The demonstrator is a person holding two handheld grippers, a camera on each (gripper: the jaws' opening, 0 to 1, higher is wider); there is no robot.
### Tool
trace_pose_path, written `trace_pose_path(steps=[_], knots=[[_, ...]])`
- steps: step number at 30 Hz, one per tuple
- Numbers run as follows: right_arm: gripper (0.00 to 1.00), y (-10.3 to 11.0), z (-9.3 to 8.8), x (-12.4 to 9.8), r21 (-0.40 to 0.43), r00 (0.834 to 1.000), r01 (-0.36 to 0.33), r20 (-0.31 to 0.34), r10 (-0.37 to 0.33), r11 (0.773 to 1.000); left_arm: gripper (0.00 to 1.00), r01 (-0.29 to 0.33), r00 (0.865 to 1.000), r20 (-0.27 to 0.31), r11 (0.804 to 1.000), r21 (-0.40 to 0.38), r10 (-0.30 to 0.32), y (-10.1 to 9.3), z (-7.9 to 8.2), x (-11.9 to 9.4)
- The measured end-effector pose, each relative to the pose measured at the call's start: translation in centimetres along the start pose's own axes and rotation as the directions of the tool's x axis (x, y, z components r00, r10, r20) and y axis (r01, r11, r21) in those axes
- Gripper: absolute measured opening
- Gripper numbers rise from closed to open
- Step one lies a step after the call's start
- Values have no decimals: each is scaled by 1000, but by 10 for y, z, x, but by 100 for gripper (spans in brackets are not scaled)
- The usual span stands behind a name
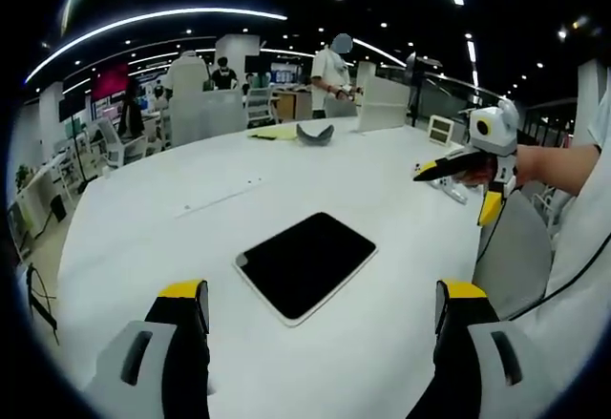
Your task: Wipe the mirror surface with the cleaning cloth until all visible marks leave the cleaned area.
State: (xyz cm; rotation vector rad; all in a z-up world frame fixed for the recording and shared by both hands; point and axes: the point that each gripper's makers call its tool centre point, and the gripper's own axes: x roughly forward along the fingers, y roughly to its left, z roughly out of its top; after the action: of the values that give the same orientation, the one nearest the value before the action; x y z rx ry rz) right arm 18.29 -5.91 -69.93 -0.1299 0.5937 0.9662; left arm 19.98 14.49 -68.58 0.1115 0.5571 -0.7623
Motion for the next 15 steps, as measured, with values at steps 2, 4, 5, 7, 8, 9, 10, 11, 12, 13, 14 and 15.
trace_pose_path(steps=[2, 4, 5, 7, 8, 9, 10, 11, 12, 13, 14, 15], knots=[[95, 2, 6, 0, 41, 999, -14, 29, 12, 999, 100, 2, 1000, 0, 1000, 2, -2, -1, 0, 0], [95, 2, 4, 0, 20, 1000, -5, 18, 4, 1000, 100, 1, 1000, -4, 1000, 4, -1, -1, -1, 0], [95, 2, 4, 1, 23, 1000, -9, 17, 8, 1000, 100, 0, 1000, -2, 1000, 3, 0, 0, -1, 0], [95, 3, 5, 2, 26, 1000, -11, 20, 11, 1000, 100, -1, 1000, -1, 1000, 3, 1, 0, -1, 0], [95, 3, 4, 2, 22, 1000, -10, 16, 9, 1000, 100, -1, 1000, -1, 1000, 5, 1, 1, -1, 0], [95, 3, 3, 3, 20, 1000, -8, 14, 8, 1000, 100, -4, 1000, -3, 1000, 8, 4, 1, -1, 0], [95, 2, 3, 3, 27, 1000, -7, 10, 7, 1000, 100, -6, 1000, -3, 1000, 10, 6, 2, -1, 0], [96, 3, 2, 3, 48, 1000, -11, 8, 11, 999, 100, -5, 1000, -1, 1000, 9, 5, 2, 0, 0], [96, 2, 3, 3, 42, 1000, -10, 14, 10, 999, 100, -3, 1000, -1, 1000, 7, 3, 3, 0, 0], [96, 2, 3, 3, 42, 1000, -9, 17, 9, 999, 100, -4, 1000, -4, 1000, 9, 4, 4, -1, 0], [96, 2, 3, 3, 43, 1000, -9, 16, 8, 999, 100, -5, 1000, -6, 1000, 11, 5, 4, -1, 0], [96, 1, 3, 3, 34, 1000, -3, 11, 3, 999, 100, -5, 1000, -8, 1000, 12, 5, 5, -1, 0]])
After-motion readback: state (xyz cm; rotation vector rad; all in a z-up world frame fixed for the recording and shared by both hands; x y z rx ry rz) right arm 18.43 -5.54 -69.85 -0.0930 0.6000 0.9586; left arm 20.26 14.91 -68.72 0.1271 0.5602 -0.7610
